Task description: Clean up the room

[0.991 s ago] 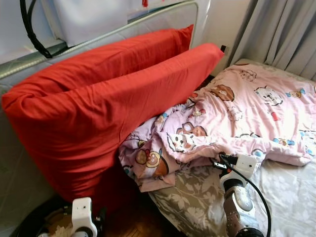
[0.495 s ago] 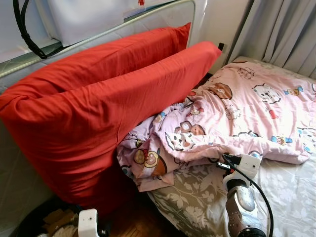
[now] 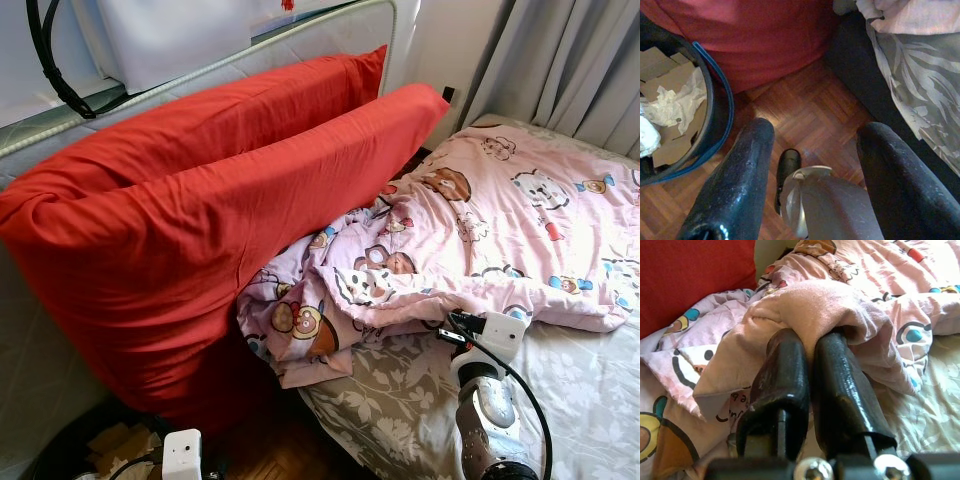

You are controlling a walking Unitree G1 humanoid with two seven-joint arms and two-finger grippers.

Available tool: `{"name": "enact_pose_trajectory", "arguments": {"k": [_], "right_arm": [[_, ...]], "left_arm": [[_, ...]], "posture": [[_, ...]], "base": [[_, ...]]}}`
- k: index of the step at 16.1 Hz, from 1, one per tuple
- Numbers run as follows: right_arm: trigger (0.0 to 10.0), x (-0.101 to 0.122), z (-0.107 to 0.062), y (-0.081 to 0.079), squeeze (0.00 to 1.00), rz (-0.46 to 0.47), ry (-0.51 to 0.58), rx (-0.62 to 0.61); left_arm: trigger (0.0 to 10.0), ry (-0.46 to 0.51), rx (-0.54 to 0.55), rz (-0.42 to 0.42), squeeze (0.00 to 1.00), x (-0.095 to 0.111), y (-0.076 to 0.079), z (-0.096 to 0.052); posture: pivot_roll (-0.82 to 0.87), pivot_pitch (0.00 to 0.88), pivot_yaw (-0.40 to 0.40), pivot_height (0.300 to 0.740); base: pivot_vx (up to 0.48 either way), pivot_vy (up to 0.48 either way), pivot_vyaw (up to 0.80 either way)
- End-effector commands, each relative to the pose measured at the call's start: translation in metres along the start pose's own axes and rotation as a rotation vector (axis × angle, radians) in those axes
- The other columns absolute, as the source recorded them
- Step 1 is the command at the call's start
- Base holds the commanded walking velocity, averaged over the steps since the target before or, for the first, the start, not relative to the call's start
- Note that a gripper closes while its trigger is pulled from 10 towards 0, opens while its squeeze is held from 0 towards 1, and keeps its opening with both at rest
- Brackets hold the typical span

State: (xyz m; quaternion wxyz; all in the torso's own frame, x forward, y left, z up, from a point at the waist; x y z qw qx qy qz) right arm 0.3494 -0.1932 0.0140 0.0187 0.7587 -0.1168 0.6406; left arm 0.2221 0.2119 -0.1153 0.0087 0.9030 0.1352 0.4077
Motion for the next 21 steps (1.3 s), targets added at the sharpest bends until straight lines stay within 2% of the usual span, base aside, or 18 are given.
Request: {"name": "enact_pose_trajectory", "arguments": {"k": [1,11,16,21], "right_arm": [[10.0,0.001,-0.002,0.004,0.00,-0.019,0.015,-0.009],[10.0,0.010,-0.001,0.016,0.00,-0.054,0.050,-0.061],[10.0,0.041,0.005,0.052,0.00,-0.112,0.140,-0.214],[10.0,0.057,0.006,0.060,0.00,-0.139,0.193,-0.259]], "left_arm": [[10.0,-0.027,0.006,0.026,0.00,-0.007,-0.003,-0.002],[10.0,-0.023,0.002,0.028,0.00,-0.005,-0.002,-0.001],[10.0,-0.020,-0.001,0.036,0.00,-0.004,-0.002,-0.001],[10.0,-0.025,-0.005,0.044,0.00,-0.005,-0.002,-0.001]], "posture": [[0.13,0.106,-0.047,0.740],[0.14,0.100,-0.048,0.740],[0.14,0.096,-0.046,0.740],[0.14,0.099,-0.045,0.740]], "base": [[-0.240,0.000,0.00],[-0.260,0.000,0.00],[-0.265,0.000,0.00],[-0.265,0.000,0.00]]}}
Point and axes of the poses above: a point about 5 cm out from each wrist's last joint towards the gripper, its own z axis pointing out of the wrist towards the gripper, its own x axis along the axis of the wrist's last joint, y = z × x, the point moved 6 cm from there along z, pointing out of the wrist towards the gripper, and after that the axes turned 6 degrees about -z, right-handed, at the moved point
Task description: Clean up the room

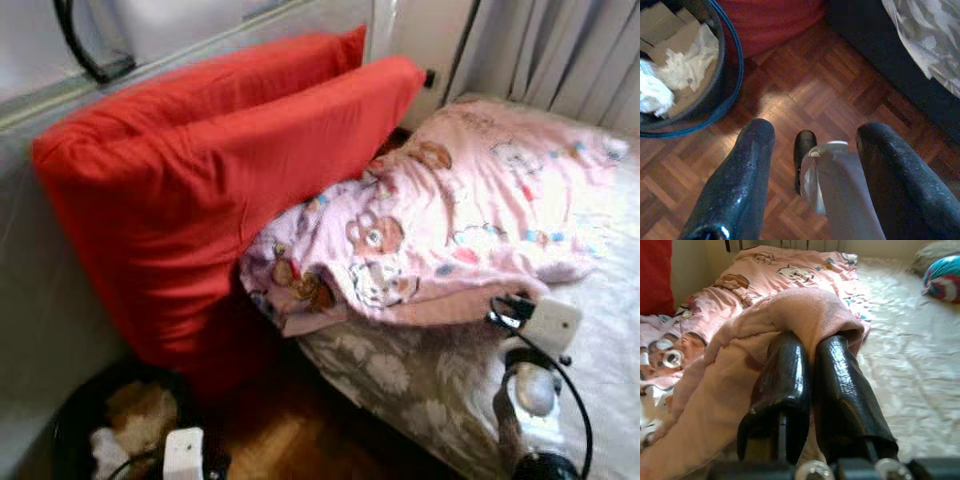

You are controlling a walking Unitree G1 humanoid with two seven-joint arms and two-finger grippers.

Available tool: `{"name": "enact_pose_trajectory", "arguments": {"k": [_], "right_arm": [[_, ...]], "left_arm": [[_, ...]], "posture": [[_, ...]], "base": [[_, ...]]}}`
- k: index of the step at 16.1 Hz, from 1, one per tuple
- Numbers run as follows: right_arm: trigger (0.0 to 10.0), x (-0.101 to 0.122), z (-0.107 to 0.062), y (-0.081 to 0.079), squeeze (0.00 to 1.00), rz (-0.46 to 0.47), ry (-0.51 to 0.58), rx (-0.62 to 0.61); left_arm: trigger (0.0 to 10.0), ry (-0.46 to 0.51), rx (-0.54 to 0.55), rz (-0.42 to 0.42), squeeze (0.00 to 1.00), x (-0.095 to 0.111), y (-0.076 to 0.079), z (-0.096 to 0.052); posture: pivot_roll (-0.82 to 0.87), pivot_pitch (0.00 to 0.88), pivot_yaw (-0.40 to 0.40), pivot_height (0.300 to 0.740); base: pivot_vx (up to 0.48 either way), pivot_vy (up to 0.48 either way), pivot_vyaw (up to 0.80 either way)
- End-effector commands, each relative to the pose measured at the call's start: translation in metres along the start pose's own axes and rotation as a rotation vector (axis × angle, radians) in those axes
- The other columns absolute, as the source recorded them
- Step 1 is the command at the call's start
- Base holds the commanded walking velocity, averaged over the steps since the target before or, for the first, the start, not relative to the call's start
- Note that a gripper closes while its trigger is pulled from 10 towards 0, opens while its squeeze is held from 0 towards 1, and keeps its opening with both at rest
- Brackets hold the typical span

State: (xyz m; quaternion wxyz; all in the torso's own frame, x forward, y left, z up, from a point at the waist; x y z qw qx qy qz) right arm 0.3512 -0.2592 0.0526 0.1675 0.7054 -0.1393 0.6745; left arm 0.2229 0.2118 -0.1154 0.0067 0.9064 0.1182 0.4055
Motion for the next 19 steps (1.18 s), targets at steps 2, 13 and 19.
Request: {"name": "enact_pose_trajectory", "arguments": {"k": [2,13,19], "right_arm": [[10.0,0.016,0.002,-0.002,0.00,-0.010,0.069,-0.003],[10.0,-0.027,-0.010,0.008,0.00,0.011,-0.135,-0.083],[10.0,-0.070,-0.026,0.036,0.00,-0.039,-0.335,-0.172]], "left_arm": [[10.0,-0.020,0.004,0.013,0.00,-0.006,-0.003,-0.002],[10.0,-0.016,0.000,0.037,0.00,-0.008,-0.012,-0.006],[10.0,-0.024,0.003,0.045,0.00,-0.011,-0.019,-0.009]], "posture": [[0.14,0.098,-0.045,0.740],[0.14,0.103,-0.052,0.740],[0.13,0.105,-0.052,0.740]], "base": [[-0.264,0.000,0.00],[-0.193,0.000,0.00],[0.000,0.000,0.00]]}}
Point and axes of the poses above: a point about 5 cm out from each wrist's last joint towards the gripper, its own z axis pointing out of the wrist towards the gripper, its own x axis along the axis of the wrist's last joint, y = z × x, the point moved 6 cm from there along z, pointing out of the wrist towards the gripper, and after that the axes turned 6 degrees about -z, right-handed, at the moved point
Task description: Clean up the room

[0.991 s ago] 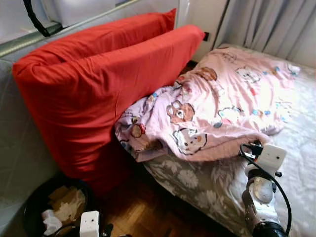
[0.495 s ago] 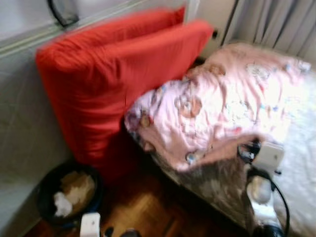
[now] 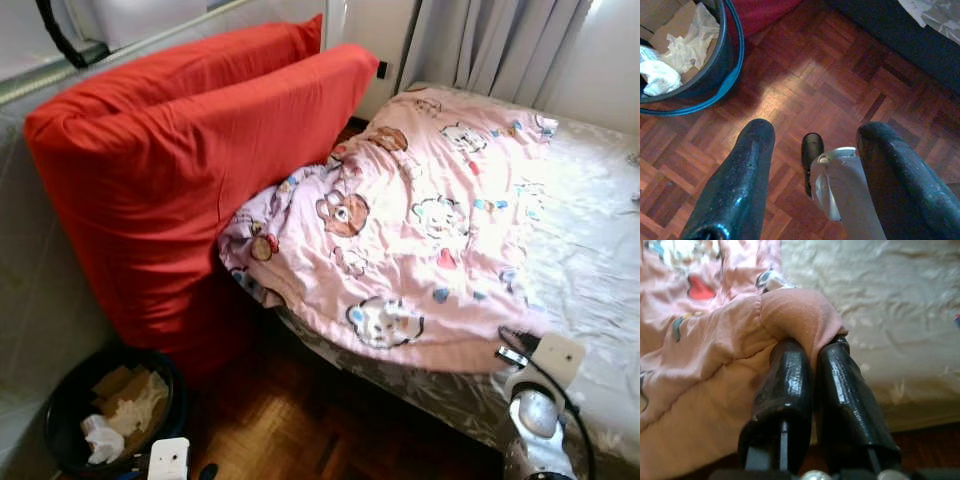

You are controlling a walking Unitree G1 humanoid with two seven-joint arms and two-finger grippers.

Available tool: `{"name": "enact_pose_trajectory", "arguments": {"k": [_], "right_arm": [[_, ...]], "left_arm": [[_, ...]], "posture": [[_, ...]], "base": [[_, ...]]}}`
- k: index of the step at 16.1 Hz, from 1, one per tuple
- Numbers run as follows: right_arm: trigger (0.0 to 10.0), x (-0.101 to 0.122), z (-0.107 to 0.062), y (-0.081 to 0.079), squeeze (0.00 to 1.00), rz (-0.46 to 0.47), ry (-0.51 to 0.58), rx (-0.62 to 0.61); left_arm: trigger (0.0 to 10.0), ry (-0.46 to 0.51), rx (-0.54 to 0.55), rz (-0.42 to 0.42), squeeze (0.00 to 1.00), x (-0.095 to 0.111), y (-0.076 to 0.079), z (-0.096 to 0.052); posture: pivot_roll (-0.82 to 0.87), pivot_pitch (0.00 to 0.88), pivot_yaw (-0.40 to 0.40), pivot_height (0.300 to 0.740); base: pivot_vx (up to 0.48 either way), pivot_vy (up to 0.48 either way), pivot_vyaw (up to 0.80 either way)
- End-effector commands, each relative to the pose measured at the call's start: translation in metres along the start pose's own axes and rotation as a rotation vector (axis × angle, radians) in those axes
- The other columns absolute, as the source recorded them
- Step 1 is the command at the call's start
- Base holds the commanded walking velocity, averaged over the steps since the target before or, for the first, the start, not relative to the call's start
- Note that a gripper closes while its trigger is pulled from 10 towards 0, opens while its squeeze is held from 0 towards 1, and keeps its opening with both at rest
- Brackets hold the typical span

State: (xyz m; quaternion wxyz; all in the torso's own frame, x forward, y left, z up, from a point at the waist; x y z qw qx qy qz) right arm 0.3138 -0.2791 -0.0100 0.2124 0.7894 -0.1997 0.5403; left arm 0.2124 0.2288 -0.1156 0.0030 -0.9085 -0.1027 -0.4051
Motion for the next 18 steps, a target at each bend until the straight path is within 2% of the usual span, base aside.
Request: {"name": "enact_pose_trajectory", "arguments": {"k": [1,4,5,7,9,10,14,17,18], "right_arm": [[10.0,-0.018,-0.003,0.005,0.00,-0.023,-0.065,-0.007],[10.0,-0.045,-0.010,0.001,0.00,-0.036,-0.177,0.031],[10.0,-0.062,-0.014,0.006,0.00,-0.022,-0.251,0.019],[10.0,-0.074,-0.018,0.012,0.00,-0.001,-0.306,0.000],[10.0,-0.097,-0.027,0.018,0.00,0.011,-0.406,-0.001],[10.0,-0.106,-0.031,0.025,0.00,-0.009,-0.438,-0.011],[10.0,-0.127,-0.042,0.033,0.00,-0.036,-0.521,-0.009],[10.0,-0.132,-0.045,0.038,0.00,-0.029,-0.536,-0.023],[10.0,-0.131,-0.045,0.038,0.22,-0.024,-0.534,-0.027]], "left_arm": [[10.0,-0.026,-0.013,0.022,0.00,-0.009,0.002,-0.002],[10.0,-0.028,-0.021,0.033,0.00,-0.010,0.004,-0.003],[10.0,-0.030,-0.026,0.045,0.00,-0.010,0.005,-0.003],[10.0,-0.031,-0.029,0.049,0.00,-0.011,0.005,-0.003],[10.0,-0.031,-0.032,0.052,0.00,-0.011,0.005,-0.003],[10.0,-0.030,-0.032,0.053,0.00,-0.011,0.005,-0.003],[10.0,-0.032,-0.036,0.066,0.00,-0.011,0.006,-0.003],[10.0,-0.032,-0.038,0.068,0.00,-0.012,0.006,-0.004],[10.0,-0.033,-0.040,0.070,0.00,-0.012,0.006,-0.004]], "posture": [[0.14,0.107,-0.052,0.740],[0.14,0.106,-0.052,0.740],[0.14,0.105,-0.052,0.740],[0.14,0.104,-0.052,0.740],[0.14,0.104,-0.052,0.740],[0.14,0.106,-0.052,0.740],[0.14,0.108,-0.051,0.740],[0.14,0.109,-0.049,0.740],[0.14,0.110,-0.047,0.740]], "base": [[0.000,0.000,0.00],[0.000,0.000,0.00],[0.000,0.000,0.00],[0.000,0.000,0.00],[0.000,0.000,0.00],[0.000,0.000,0.00],[0.000,0.000,0.00],[0.000,0.000,0.00],[0.000,0.000,0.00]]}}
Point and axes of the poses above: a point about 5 cm out from each wrist's last joint towards the gripper, its own z axis pointing out of the wrist towards the gripper, its own x axis along the axis of the wrist's last joint, y = z × x, the point moved 6 cm from there along z, pointing out of the wrist towards the gripper, and after that the axes turned 6 degrees about -z, right-handed, at the moved point
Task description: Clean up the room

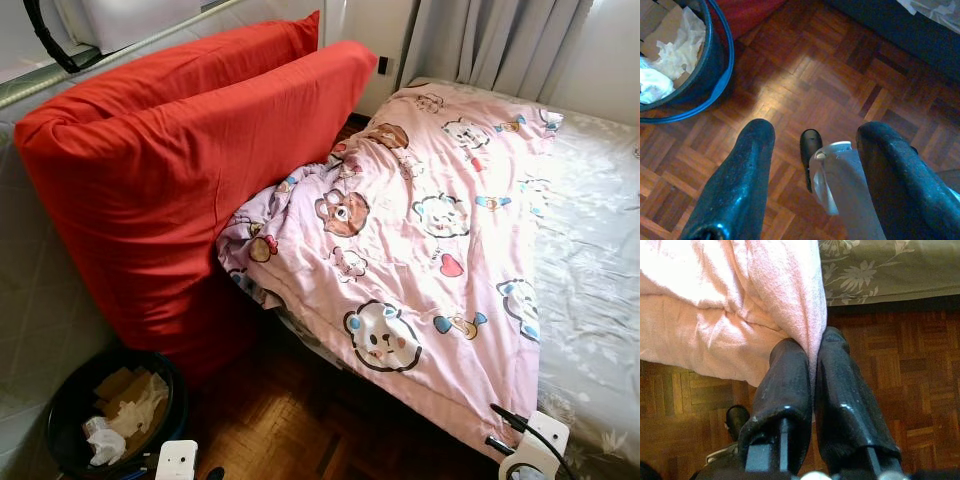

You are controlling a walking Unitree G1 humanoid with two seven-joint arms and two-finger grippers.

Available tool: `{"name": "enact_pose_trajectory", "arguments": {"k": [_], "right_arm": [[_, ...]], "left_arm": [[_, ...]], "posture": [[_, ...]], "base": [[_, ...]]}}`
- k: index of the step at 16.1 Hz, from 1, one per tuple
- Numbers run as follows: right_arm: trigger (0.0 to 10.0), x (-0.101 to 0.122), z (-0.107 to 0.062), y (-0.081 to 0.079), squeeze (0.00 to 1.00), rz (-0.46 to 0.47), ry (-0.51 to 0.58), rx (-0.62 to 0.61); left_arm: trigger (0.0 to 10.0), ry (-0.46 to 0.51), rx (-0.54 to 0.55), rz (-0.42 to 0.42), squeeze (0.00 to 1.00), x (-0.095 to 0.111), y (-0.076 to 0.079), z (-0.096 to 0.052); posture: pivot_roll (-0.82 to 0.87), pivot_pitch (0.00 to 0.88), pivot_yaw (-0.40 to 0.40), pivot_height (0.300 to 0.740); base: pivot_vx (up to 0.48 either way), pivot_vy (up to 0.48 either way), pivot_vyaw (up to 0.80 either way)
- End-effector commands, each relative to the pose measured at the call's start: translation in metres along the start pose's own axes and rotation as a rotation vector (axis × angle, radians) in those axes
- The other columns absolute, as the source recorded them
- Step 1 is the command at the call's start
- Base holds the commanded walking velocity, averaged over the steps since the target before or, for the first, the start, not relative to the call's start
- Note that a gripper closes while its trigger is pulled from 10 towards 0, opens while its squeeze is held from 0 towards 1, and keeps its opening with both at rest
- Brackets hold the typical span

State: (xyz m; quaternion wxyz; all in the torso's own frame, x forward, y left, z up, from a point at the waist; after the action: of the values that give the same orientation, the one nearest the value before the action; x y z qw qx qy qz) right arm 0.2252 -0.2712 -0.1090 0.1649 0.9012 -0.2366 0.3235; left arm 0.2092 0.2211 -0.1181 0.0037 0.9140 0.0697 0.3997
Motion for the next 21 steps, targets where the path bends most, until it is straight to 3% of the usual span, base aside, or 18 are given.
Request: {"name": "enact_pose_trajectory", "arguments": {"k": [1,3,7,9,10,12,14,17,21], "right_arm": [[10.0,-0.008,0.000,0.009,0.66,0.016,-0.027,-0.023],[10.0,-0.005,0.001,0.012,0.62,0.030,-0.021,-0.032],[10.0,-0.004,0.002,0.014,0.64,0.038,-0.023,-0.042],[10.0,-0.005,0.001,0.013,0.56,0.051,-0.028,-0.038],[10.0,-0.005,0.001,0.010,0.00,0.055,-0.025,-0.020],[10.0,-0.002,0.000,-0.004,0.00,0.050,-0.003,0.054],[10.0,-0.001,-0.004,-0.028,0.00,-0.030,0.022,0.186],[10.0,-0.025,-0.016,-0.060,0.00,-0.201,-0.011,0.362],[10.0,-0.043,-0.020,-0.061,0.00,-0.228,-0.053,0.361]], "left_arm": [[10.0,-0.018,-0.003,0.016,0.00,-0.006,-0.001,-0.002],[10.0,-0.018,-0.004,0.019,0.00,-0.006,-0.001,-0.002],[10.0,-0.023,-0.009,0.032,0.00,-0.007,-0.001,-0.002],[10.0,-0.023,-0.009,0.027,0.00,-0.007,-0.001,-0.002],[10.0,-0.023,-0.008,0.026,0.00,-0.007,-0.001,-0.002],[10.0,-0.024,-0.006,0.023,0.00,-0.007,-0.001,-0.002],[10.0,-0.032,0.014,-0.011,0.00,-0.009,-0.004,-0.002],[10.0,-0.071,0.063,-0.069,0.00,-0.017,-0.013,-0.004],[10.0,-0.081,0.073,-0.068,0.00,-0.017,-0.014,-0.004]], "posture": [[0.14,0.110,-0.047,0.740],[0.14,0.110,-0.047,0.740],[0.14,0.110,-0.048,0.740],[0.14,0.109,-0.048,0.740],[0.14,0.110,-0.049,0.740],[0.13,0.108,-0.051,0.740],[0.12,0.106,-0.055,0.740],[0.11,0.105,-0.060,0.740],[0.11,0.099,-0.062,0.740]], "base": [[0.000,0.000,0.00],[0.000,0.000,0.00],[0.000,0.000,0.00],[0.000,0.000,0.00],[0.000,0.000,0.00],[0.000,0.000,0.00],[0.000,0.000,0.00],[0.000,0.000,0.00],[0.000,0.000,0.00]]}}
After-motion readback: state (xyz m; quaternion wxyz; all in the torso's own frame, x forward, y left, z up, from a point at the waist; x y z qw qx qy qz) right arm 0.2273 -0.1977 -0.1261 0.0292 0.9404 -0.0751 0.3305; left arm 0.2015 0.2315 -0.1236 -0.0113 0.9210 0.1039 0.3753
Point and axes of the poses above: a point about 5 cm out from each wrist's last joint towards the gripper, its own z axis pointing out of the wrist towards the gripper, its own x axis along the axis of the wrist's last joint, y = z × x, the point moved 6 cm from there along z, pointing out of the wrist towards the gripper, and after that the axes turned 6 degrees about -z, right-handed, at the moved point
